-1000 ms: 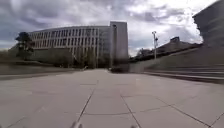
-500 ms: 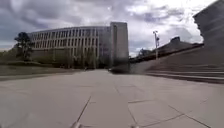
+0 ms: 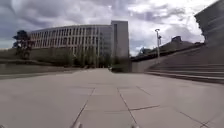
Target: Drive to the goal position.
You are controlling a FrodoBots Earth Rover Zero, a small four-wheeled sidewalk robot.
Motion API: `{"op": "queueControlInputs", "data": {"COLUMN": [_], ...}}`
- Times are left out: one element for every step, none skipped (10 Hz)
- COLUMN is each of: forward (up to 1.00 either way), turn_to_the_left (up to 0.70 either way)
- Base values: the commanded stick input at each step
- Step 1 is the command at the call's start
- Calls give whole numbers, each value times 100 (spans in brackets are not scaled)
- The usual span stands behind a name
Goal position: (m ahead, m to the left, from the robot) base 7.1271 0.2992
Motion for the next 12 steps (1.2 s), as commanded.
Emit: {"op": "queueControlInputs", "data": {"forward": [70, 70, 70, 70, 70, 70, 70, 70, 70, 70, 70, 70], "turn_to_the_left": [-22, 0, 0, 0, 0, 0, 0, 0, 0, 0, 0, 0]}}
